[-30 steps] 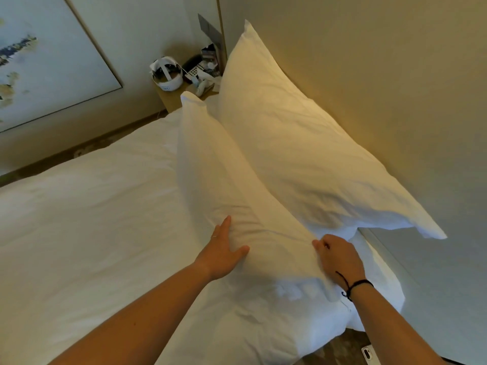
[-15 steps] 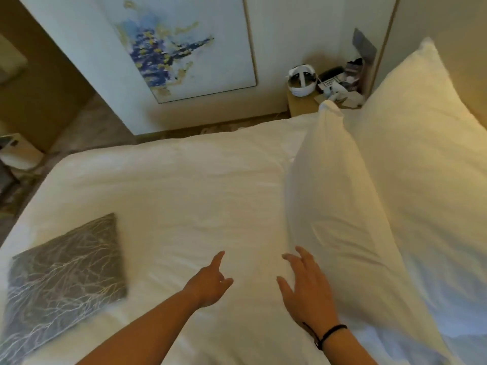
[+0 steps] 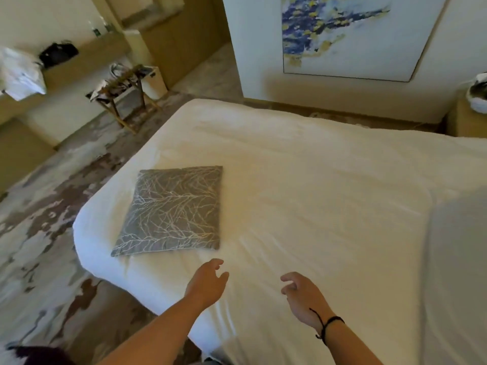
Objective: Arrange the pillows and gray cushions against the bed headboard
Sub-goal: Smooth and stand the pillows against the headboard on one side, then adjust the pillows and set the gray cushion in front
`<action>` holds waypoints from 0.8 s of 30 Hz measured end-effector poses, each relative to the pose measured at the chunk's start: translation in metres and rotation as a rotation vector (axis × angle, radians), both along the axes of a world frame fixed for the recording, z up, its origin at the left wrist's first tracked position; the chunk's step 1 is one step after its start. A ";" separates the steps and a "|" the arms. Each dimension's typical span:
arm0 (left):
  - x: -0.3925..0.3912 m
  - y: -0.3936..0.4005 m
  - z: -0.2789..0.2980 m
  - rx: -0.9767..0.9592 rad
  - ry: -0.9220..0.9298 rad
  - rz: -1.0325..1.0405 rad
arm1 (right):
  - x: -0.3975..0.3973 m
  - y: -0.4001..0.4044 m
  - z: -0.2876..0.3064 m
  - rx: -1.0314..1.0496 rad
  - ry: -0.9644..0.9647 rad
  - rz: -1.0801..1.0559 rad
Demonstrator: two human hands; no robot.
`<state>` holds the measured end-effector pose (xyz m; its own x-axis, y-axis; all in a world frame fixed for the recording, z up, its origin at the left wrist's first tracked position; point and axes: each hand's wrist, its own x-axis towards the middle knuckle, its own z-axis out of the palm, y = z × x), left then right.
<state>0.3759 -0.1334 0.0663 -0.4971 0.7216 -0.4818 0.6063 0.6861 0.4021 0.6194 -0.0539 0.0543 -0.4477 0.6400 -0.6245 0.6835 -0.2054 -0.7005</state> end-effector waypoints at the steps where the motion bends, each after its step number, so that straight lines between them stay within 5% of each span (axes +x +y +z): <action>1: -0.019 0.000 -0.006 0.022 -0.019 0.031 | -0.023 0.002 -0.005 0.009 -0.014 0.003; 6: -0.130 0.004 -0.045 0.077 -0.097 0.065 | -0.148 0.010 -0.035 -0.095 -0.103 -0.001; 11: -0.264 0.011 -0.076 0.054 -0.045 0.017 | -0.273 0.013 -0.057 -0.429 -0.166 -0.093; 20: -0.382 0.018 -0.136 -0.017 0.093 -0.272 | -0.387 0.068 -0.106 -0.152 -0.305 -0.168; 24: -0.389 -0.004 -0.157 -0.040 0.105 -0.302 | -0.415 0.091 -0.136 -0.293 -0.306 -0.340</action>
<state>-0.0128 -0.1375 -0.0911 -0.3118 0.8256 -0.4704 0.8220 0.4827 0.3024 0.2041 0.0372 -0.0812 -0.0153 0.4964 -0.8680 0.7082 -0.6074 -0.3598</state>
